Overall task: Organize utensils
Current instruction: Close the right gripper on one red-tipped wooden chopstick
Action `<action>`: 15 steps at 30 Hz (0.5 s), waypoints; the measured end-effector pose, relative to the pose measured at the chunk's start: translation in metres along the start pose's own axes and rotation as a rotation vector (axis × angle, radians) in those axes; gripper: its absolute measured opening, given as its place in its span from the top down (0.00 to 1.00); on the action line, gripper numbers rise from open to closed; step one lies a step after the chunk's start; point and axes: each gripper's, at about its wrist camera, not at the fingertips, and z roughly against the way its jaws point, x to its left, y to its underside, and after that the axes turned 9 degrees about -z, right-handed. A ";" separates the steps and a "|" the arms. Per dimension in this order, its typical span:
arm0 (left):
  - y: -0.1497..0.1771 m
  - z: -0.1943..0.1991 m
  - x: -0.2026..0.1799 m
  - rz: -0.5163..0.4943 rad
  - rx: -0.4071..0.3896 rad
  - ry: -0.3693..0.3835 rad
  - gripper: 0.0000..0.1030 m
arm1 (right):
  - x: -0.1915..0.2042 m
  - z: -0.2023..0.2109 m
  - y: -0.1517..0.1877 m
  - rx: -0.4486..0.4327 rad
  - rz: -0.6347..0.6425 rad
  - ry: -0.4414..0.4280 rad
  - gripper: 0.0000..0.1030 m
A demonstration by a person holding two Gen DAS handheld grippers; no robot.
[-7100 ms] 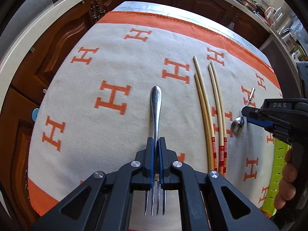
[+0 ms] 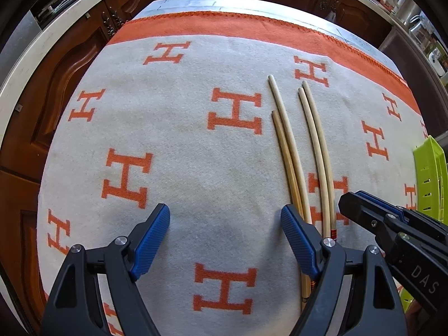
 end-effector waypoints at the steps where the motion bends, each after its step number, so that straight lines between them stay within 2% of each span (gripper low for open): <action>1: 0.000 0.001 0.001 0.004 0.000 -0.001 0.22 | 0.001 0.000 0.000 -0.001 0.004 -0.004 0.82; 10: 0.006 0.002 0.017 0.030 0.000 -0.014 0.22 | 0.018 -0.006 0.005 -0.011 0.113 0.071 0.83; 15: 0.009 0.002 0.023 0.047 0.003 -0.019 0.22 | 0.018 -0.007 0.005 -0.016 0.126 0.084 0.83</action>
